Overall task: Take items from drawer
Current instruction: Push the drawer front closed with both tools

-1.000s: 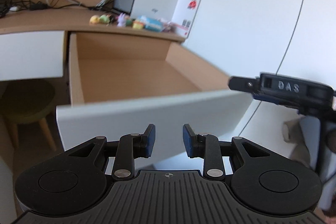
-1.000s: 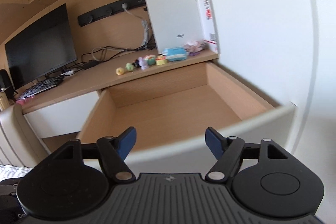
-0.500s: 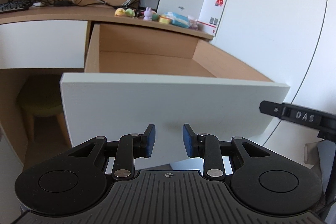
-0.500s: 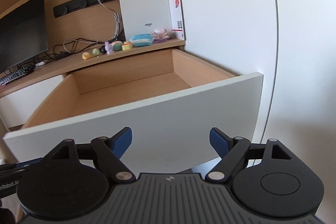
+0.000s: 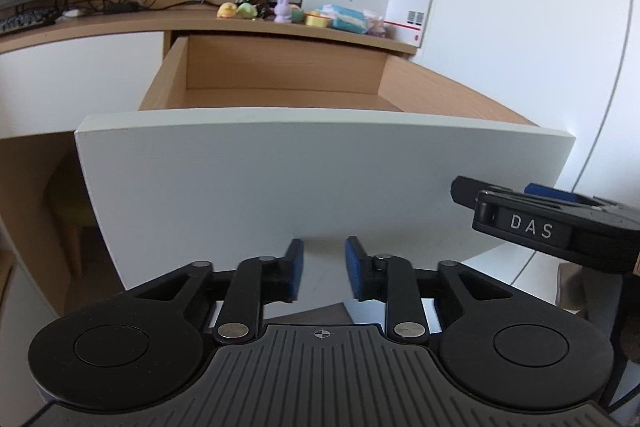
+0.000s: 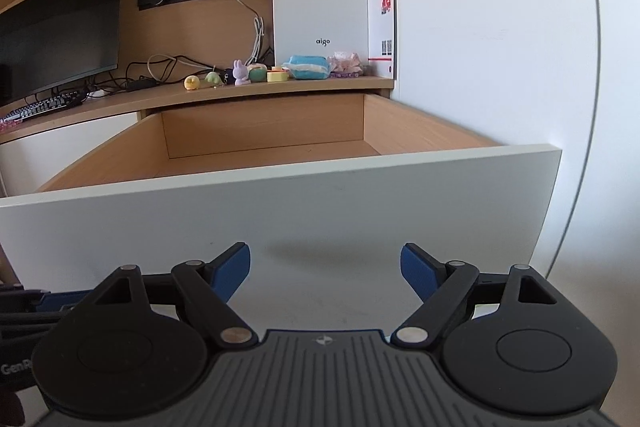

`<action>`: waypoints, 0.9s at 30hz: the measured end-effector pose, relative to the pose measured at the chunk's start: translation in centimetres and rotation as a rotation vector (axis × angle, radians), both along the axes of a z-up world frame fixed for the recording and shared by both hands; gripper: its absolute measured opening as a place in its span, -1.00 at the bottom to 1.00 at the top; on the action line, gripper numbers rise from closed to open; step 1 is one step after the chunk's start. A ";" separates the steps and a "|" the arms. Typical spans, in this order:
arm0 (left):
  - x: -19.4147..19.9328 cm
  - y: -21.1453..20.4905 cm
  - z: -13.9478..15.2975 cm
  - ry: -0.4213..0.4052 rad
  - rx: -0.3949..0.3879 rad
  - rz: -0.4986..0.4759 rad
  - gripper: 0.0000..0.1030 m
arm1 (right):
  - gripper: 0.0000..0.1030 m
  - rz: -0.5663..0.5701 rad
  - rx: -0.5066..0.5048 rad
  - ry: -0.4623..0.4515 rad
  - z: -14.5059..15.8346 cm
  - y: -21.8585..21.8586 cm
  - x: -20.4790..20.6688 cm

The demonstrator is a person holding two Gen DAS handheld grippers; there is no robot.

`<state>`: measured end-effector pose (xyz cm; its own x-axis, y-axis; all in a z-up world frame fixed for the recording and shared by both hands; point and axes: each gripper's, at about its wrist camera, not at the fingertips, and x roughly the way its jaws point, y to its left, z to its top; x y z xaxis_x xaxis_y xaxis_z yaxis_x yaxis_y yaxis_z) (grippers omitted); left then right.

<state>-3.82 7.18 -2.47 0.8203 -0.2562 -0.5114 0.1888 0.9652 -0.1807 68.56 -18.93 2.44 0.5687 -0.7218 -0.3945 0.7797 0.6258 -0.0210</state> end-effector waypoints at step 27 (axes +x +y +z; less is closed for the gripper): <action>4.6 1.0 1.1 -0.238 0.089 0.039 -0.76 | 0.98 -0.059 0.038 -0.012 -0.8 -5.4 5.7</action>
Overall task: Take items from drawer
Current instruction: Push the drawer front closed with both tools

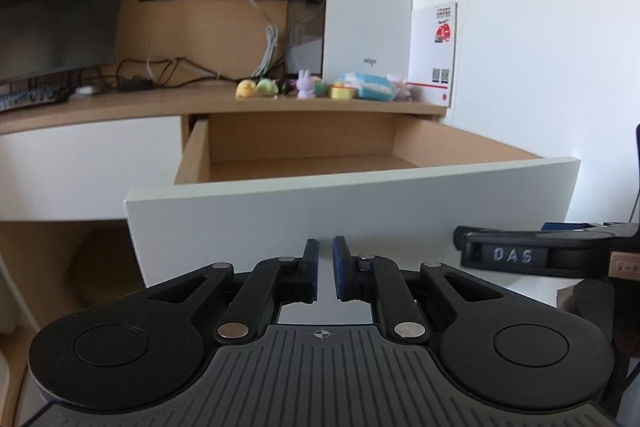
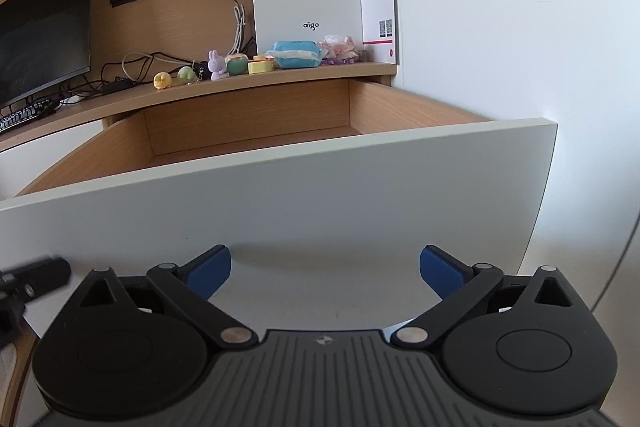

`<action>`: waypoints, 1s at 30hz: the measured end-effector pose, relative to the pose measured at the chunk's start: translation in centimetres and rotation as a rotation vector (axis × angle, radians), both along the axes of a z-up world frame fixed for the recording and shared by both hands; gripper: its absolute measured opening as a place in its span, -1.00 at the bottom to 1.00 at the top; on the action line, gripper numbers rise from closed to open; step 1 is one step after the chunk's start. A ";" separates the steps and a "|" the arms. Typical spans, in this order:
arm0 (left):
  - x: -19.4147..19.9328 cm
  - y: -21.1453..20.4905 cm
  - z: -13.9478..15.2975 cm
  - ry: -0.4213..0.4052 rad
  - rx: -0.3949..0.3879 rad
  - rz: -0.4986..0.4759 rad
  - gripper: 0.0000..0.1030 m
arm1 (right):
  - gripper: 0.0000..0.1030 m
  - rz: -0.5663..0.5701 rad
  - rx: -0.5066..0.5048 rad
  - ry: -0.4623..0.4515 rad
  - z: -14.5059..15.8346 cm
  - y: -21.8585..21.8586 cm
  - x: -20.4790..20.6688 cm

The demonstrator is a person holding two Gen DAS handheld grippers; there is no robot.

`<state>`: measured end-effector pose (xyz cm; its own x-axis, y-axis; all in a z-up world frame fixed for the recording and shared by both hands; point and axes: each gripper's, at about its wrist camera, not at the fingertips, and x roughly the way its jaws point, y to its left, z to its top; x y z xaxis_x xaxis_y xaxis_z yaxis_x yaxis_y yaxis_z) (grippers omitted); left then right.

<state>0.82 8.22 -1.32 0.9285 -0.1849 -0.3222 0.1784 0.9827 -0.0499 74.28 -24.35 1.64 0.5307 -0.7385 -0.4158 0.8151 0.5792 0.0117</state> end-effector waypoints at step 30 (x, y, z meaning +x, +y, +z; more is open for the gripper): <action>7.1 1.7 0.3 -0.087 0.031 0.109 -0.77 | 1.00 -0.085 -0.023 0.033 0.3 -3.8 6.1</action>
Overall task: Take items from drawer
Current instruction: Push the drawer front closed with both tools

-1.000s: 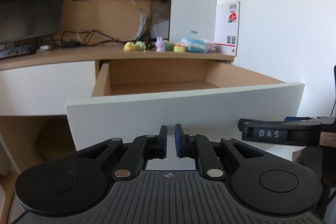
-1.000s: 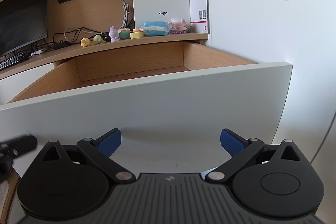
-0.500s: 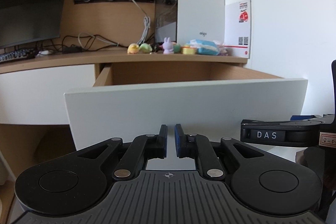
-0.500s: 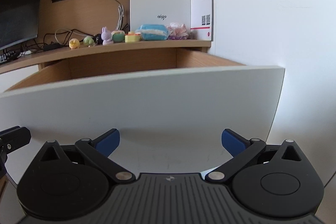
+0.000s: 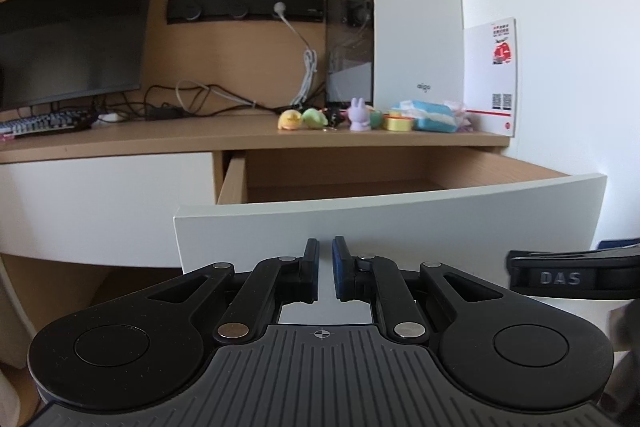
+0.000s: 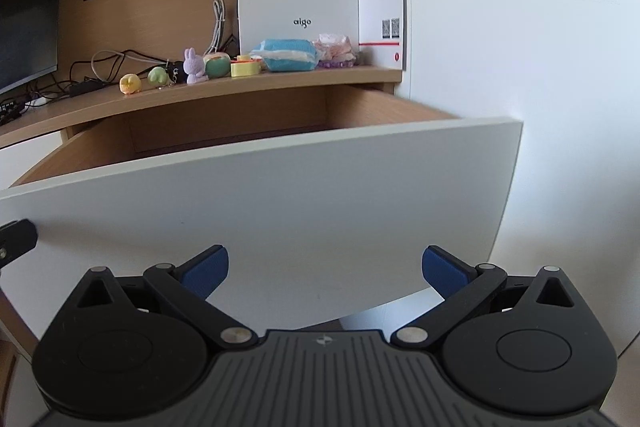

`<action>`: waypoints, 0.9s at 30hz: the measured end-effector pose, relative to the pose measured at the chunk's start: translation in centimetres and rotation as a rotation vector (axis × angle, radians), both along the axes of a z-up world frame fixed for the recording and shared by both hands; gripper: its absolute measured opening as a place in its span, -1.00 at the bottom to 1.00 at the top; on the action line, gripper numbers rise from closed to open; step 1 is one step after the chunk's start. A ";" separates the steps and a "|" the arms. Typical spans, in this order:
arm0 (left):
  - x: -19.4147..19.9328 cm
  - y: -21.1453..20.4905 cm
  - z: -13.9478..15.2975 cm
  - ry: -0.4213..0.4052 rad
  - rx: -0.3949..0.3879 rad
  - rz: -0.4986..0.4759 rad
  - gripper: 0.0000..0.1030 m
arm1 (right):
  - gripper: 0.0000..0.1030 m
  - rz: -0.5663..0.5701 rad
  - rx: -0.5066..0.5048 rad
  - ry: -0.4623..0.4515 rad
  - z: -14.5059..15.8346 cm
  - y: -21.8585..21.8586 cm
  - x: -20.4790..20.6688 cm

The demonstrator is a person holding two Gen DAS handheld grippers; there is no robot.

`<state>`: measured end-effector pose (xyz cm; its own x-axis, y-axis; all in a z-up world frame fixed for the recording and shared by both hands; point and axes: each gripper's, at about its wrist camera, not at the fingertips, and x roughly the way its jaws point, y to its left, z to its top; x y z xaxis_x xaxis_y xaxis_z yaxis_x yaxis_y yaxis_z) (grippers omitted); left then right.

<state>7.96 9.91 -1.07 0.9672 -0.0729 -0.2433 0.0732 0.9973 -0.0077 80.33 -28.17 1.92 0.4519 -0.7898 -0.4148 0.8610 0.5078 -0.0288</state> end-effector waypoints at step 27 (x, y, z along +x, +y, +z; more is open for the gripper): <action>9.8 -3.0 -1.5 -0.014 0.033 0.055 -0.77 | 1.00 0.134 -0.188 -0.005 0.3 -8.4 4.9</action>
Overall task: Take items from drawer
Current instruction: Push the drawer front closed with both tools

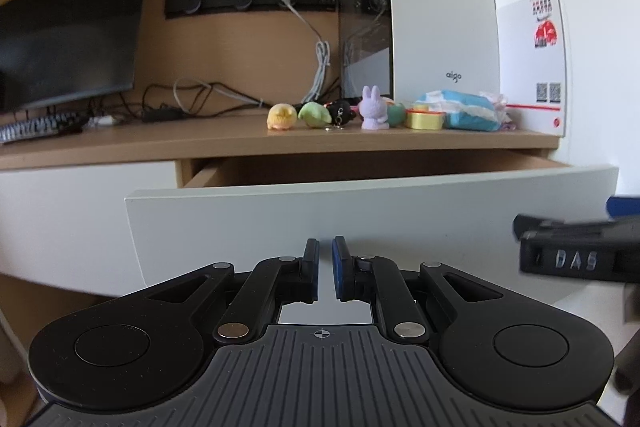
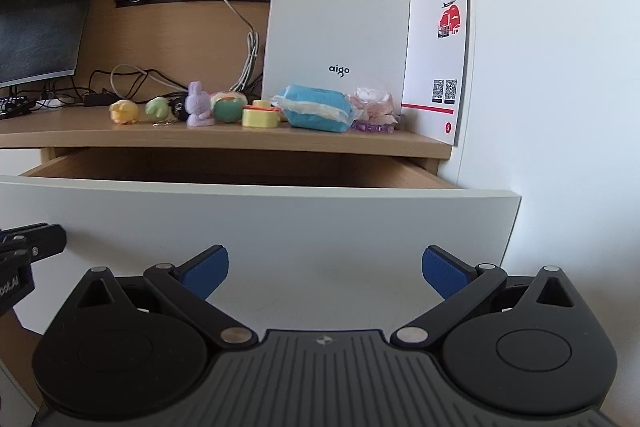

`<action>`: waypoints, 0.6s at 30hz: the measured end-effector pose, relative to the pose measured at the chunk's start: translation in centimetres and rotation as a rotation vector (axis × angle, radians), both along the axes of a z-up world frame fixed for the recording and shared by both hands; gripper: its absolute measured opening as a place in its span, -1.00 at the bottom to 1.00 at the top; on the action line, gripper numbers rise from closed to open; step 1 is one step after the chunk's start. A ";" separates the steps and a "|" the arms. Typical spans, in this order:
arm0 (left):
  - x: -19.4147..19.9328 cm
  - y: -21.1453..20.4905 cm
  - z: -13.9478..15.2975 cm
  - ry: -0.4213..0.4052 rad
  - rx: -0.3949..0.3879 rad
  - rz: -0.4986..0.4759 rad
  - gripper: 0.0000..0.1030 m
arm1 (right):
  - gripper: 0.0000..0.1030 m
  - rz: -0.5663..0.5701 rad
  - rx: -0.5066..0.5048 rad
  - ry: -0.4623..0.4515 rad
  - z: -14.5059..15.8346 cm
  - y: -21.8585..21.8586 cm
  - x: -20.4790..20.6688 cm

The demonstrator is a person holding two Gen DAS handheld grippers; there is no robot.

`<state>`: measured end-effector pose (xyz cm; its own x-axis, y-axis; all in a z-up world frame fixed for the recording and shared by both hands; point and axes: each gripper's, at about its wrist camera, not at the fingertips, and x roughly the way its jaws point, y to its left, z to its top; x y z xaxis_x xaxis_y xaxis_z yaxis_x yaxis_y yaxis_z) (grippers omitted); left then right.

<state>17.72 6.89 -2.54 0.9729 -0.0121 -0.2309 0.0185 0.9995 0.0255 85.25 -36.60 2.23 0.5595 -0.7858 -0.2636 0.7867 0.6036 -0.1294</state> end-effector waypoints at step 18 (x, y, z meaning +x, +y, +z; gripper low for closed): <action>6.2 -1.2 -1.2 -0.004 0.025 0.020 -0.77 | 0.92 0.033 0.050 -0.076 -1.8 -7.8 2.5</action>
